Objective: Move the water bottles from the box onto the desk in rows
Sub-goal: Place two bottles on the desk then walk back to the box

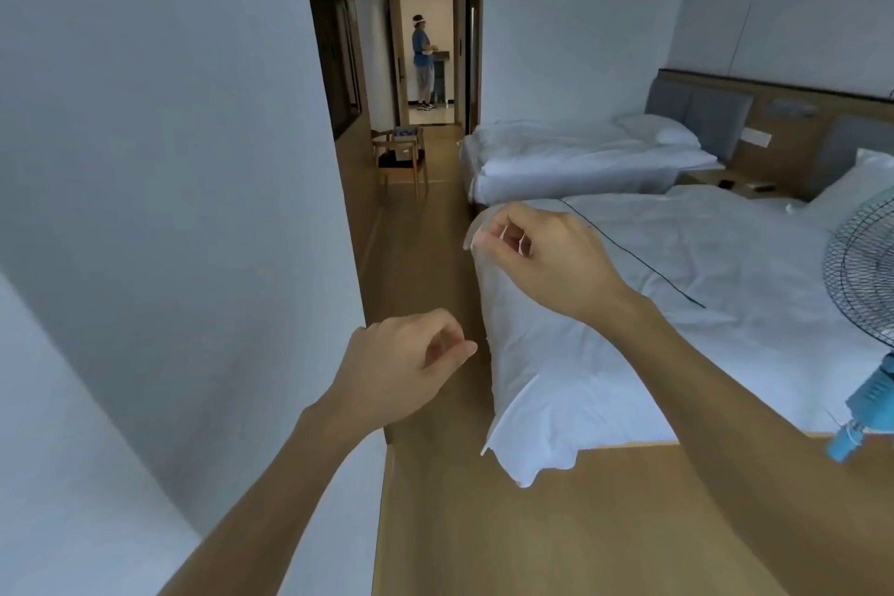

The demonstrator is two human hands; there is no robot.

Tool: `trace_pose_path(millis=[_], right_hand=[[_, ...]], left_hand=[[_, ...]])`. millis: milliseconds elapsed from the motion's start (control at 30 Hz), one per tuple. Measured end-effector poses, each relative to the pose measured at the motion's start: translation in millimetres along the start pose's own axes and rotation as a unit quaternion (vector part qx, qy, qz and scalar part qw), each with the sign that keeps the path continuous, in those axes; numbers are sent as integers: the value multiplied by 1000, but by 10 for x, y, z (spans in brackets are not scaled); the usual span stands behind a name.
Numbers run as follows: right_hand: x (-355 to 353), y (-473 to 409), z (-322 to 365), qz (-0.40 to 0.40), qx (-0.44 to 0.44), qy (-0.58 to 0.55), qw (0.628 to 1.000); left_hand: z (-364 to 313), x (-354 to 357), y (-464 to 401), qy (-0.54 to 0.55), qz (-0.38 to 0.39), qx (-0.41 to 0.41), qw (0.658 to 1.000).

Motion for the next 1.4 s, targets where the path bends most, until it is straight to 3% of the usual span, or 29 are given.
trace_pose_path(millis=[333,600,933,1400], right_hand=[[449,-1436,-1193,-12,51,7,999],[1304,-2516,-2231,-10,69,-11,998],[2479,-4485,-3305,19,21,-62,998],[4257,-7078,-4173,46,-14,-72,996]], left_hand=[[641,531,-1928,41,24,26,999],[1311,974,-3252,39,23,35,998],[2474,1195,-5253,-3,-15,-22,1000],[4534,1584,-7657,-7,-34,-48,998]])
Point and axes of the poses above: each hand's wrist, its own y-axis away from the middle knuckle, its own x-axis out of the palm, z = x × y, the point moved 10 cm from there along -y, towards the middle knuckle, and after that the axes turned 5 degrees about y, right-handed, at the moved point
